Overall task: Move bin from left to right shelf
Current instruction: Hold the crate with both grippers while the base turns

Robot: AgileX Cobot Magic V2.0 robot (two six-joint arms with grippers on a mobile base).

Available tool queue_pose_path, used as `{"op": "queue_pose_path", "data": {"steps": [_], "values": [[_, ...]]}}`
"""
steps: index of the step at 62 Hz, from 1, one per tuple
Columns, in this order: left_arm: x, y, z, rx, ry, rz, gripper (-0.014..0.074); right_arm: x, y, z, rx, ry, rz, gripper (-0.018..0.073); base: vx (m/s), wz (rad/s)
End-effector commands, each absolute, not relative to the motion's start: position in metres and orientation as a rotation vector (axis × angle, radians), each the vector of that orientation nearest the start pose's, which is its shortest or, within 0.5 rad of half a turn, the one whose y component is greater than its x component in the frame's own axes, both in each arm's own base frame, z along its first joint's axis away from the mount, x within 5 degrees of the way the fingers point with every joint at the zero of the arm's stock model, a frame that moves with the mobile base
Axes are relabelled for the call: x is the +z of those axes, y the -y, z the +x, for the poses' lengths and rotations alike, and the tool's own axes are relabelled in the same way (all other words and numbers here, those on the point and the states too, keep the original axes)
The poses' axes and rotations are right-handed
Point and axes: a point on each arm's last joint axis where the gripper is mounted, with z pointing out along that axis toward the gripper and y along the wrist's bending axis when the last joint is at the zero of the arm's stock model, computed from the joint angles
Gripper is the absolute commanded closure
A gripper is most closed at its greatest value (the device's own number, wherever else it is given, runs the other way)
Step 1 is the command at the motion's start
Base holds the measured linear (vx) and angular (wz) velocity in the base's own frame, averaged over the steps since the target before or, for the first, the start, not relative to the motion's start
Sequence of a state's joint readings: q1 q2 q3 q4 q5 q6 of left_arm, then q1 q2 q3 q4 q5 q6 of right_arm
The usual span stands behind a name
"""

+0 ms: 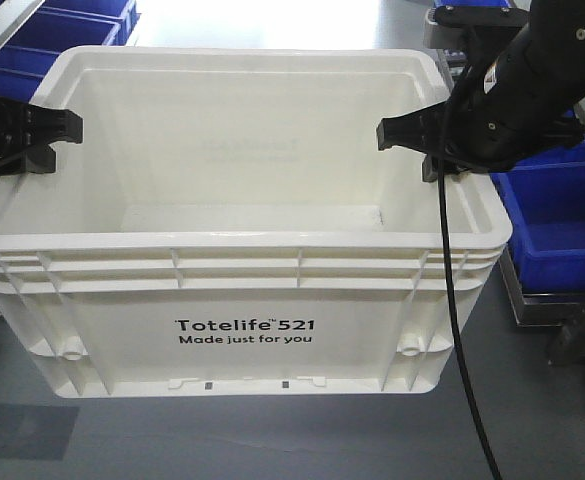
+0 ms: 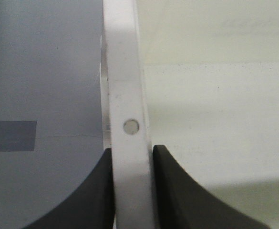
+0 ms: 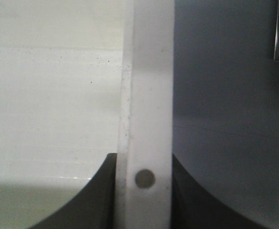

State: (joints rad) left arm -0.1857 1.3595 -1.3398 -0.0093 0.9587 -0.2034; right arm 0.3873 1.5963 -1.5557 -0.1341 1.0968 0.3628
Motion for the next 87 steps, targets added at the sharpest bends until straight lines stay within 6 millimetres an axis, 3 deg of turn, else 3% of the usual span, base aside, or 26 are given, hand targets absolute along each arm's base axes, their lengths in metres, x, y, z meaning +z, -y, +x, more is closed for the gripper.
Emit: {"op": "queue_pose_path", "data": {"steps": [1,87], "values": [[0.4062,0.0497,0.2736,-0.171,-2.293,0.002,0.0602,0.3964,-0.1089,0.3147,0.082,-2.411,-0.079,0.0538,0.13,-0.34],[0.4062,0.0497,0.2736,-0.171,-2.293,0.002,0.0602,0.3964,-0.1089,0.3147,0.082,-2.411,-0.079,0.0538,0.17,-0.09]]}}
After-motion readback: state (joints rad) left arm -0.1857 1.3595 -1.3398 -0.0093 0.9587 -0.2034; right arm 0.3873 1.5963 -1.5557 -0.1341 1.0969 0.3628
